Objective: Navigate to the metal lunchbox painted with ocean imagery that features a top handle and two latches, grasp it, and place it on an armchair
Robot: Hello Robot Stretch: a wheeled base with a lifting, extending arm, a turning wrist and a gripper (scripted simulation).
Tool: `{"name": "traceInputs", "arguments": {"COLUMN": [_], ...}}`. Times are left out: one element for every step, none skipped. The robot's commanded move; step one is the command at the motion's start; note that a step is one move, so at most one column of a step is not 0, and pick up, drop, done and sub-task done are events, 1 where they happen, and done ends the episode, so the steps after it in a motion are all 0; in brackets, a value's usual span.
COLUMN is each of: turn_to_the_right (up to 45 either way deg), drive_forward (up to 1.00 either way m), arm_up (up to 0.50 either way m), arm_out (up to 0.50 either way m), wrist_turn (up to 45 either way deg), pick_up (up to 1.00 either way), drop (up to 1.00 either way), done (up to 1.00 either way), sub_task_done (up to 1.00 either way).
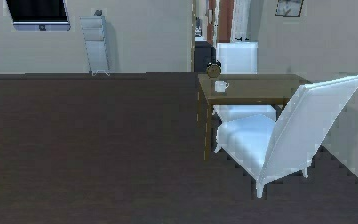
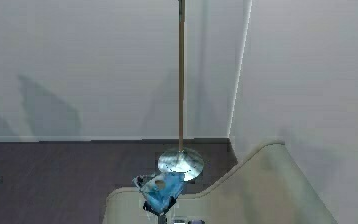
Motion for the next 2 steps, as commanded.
{"name": "traceInputs", "arguments": {"turn_to_the_right": [0.0, 0.0], "drive_forward": [0.0, 0.0], "arm_up": [0.0, 0.1], "arm_out": [0.0, 0.0], "wrist_turn": [0.0, 0.0], "pick_up": [0.0, 0.0], "drop": [1.0, 0.0], "done": [0.0, 0.0], "sub_task_done": [0.0, 0.0]}}
